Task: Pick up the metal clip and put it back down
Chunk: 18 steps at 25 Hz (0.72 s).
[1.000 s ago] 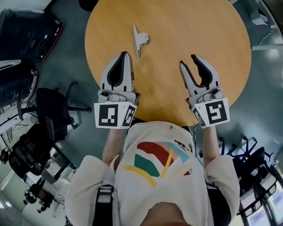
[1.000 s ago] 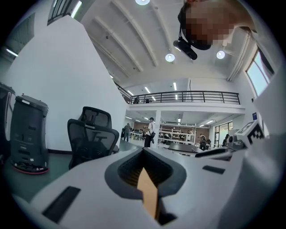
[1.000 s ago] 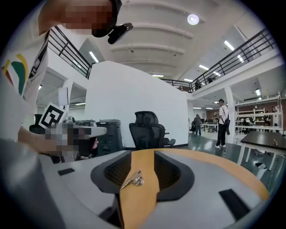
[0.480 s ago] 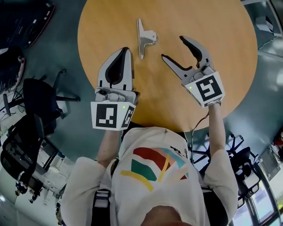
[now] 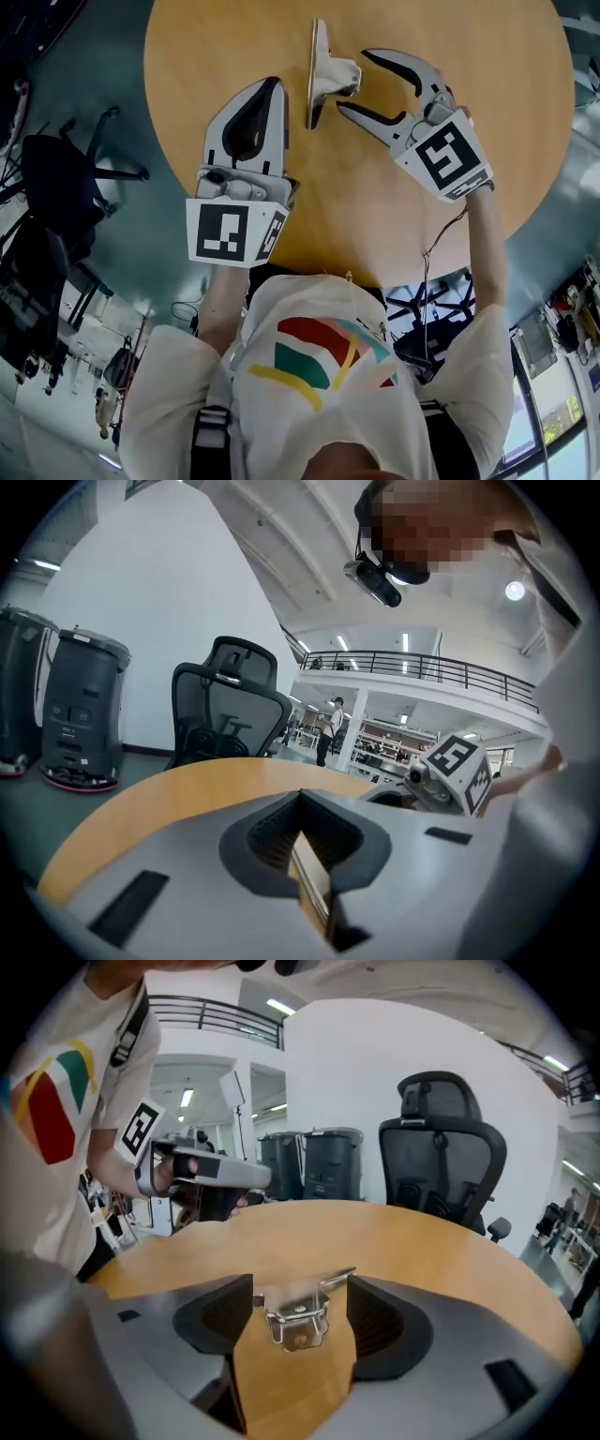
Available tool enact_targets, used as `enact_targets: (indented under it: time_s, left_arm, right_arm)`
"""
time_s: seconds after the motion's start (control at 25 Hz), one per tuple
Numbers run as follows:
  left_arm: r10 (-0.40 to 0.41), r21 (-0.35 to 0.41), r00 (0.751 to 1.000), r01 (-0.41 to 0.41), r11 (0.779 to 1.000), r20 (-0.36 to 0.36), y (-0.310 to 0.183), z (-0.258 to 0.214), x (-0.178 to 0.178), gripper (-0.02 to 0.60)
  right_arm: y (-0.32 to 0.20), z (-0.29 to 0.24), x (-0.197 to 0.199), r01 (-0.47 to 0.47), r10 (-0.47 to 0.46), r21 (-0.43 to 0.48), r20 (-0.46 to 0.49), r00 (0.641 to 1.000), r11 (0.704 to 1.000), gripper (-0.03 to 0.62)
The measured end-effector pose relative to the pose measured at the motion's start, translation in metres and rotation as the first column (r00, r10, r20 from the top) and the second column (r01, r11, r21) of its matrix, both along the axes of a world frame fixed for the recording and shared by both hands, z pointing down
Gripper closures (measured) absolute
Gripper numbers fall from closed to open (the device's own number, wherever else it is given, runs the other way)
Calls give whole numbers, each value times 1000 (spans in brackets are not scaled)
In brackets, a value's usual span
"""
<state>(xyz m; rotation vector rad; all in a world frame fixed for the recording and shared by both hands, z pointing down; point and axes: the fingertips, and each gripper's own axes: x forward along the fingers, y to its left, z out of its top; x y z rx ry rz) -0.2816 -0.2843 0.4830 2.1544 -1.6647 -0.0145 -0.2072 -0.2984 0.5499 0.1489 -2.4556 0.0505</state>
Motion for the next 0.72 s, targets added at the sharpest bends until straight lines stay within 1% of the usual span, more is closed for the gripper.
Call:
enact_targets:
  time_s: [0.2, 0.36, 0.44, 0.52, 0.72]
  left_arm:
    - [-4, -50, 999, 2, 999, -48, -12, 38, -2, 538]
    - [-1, -62, 998, -3, 998, -63, -14, 54, -8, 538]
    - [-11, -64, 996, 5, 998, -85, -16, 58, -10, 538]
    - [-21, -63, 995, 15, 998, -99, -21, 61, -12, 538]
    - [-31, -57, 994, 25, 998, -108, -33, 60, -7, 538]
  right_arm:
    - [0, 40, -7, 142, -140, 18, -97, 985, 990, 298]
    - [3, 61, -15, 238, -229, 34, -179, 957, 971, 298]
    - [5, 65, -16, 272, -263, 22, -191, 946, 962, 298]
    - [5, 66, -19, 290, -284, 8, -183, 941, 957, 299]
    - [1, 64, -15, 340, -332, 1, -210, 920, 941, 301]
